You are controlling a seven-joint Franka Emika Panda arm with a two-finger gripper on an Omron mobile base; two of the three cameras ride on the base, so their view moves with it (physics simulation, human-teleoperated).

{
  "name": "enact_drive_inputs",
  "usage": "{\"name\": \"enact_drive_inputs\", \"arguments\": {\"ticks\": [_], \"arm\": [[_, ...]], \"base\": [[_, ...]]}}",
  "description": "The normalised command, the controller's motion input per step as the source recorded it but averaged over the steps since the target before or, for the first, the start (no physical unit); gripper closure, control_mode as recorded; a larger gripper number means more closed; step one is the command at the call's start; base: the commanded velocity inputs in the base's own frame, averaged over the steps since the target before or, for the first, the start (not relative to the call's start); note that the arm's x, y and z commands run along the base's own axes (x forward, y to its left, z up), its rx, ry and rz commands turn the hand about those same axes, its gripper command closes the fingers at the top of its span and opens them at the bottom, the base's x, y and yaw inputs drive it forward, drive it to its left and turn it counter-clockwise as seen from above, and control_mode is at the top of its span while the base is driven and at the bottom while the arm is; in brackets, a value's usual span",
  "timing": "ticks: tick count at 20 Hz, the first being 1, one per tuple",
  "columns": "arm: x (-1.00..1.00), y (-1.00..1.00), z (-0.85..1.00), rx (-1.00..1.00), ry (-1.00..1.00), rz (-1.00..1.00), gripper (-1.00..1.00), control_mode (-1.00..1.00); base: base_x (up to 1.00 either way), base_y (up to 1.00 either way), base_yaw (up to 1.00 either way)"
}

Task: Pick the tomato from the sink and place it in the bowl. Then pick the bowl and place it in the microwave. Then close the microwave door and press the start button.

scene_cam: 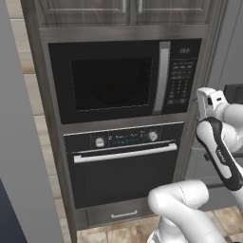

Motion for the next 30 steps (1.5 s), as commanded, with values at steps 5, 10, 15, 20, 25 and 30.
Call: {"name": "enact_drive_inputs", "arguments": {"ticks": [5, 10, 15, 20, 25, 30], "arm": [[0.23, 0.16, -0.18, 0.16, -0.02, -0.03, -1.0, -1.0], [0.2, 0.14, 0.02, 0.18, 0.01, 0.0, 1.0, -1.0], [0.05, -0.1, 0.0, 0.22, 0.0, 0.0, 1.0, -1.0], [0.14, -0.15, -0.01, 0.05, 0.01, 0.0, 1.0, -1.0], [0.35, 0.0, 0.0, 0.0, 0.0, -0.01, 1.0, -1.0], [0.19, 0.0, 0.0, 0.0, -0.01, -0.02, 1.0, -1.0]], "base": [[0.0, 0.0, 0.0], [0.0, 0.0, 0.0], [0.0, 0.0, 0.0], [0.0, 0.0, 0.0], [0.0, 0.0, 0.0], [0.0, 0.0, 0.0]]}}
